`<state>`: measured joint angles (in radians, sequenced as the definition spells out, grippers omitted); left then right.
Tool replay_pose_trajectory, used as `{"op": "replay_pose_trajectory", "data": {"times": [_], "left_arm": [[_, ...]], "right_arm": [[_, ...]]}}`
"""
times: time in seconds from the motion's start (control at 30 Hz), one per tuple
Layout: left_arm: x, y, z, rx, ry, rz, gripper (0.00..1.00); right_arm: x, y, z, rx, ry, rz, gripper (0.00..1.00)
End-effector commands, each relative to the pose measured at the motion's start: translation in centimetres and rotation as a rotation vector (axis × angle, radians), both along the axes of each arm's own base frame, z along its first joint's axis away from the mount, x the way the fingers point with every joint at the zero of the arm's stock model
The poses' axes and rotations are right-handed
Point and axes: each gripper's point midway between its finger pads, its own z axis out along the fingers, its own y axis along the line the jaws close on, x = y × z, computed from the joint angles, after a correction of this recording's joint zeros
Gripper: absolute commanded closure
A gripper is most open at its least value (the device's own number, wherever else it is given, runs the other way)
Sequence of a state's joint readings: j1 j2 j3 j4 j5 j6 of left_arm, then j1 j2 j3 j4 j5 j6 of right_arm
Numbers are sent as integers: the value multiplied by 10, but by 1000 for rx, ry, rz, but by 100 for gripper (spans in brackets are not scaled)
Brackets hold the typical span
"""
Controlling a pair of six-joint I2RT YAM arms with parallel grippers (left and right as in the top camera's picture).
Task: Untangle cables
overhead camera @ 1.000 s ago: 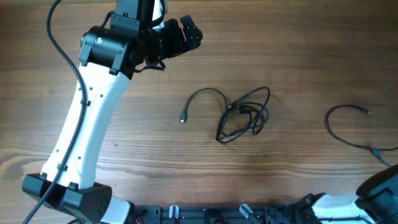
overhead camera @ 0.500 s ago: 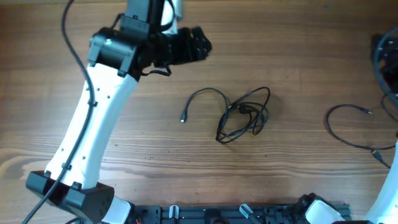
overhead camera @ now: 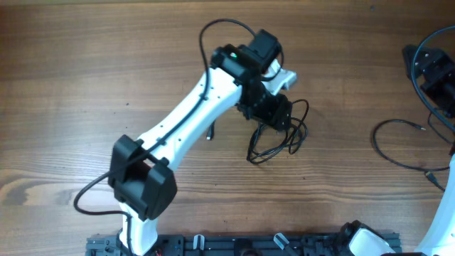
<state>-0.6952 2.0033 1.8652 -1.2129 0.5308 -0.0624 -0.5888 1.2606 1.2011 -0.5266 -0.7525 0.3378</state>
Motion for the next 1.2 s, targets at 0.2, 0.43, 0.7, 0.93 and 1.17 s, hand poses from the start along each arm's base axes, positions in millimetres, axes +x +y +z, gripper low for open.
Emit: {"op": "replay_pose_trajectory", "data": {"times": [0.2,0.43,0.7,0.93,1.17], "left_arm": [[-30,-25,-44,73,-13,-193,47],[-25,-27,-70,115,-3,-195,74],[0,-34,-66,101,-120,-167,96],[35,-5,61,1,-257,-33,96],[39,15,152,-230,-290,61,96]], "right_arm": [[3,3,-4,-22,-4,43,0],[7,0,-16,3,27,43,0],[10,1,-20,25,34,55,0],[8,15,-13,70,1,130,5],[4,49,-1,132,-43,279,13]]}}
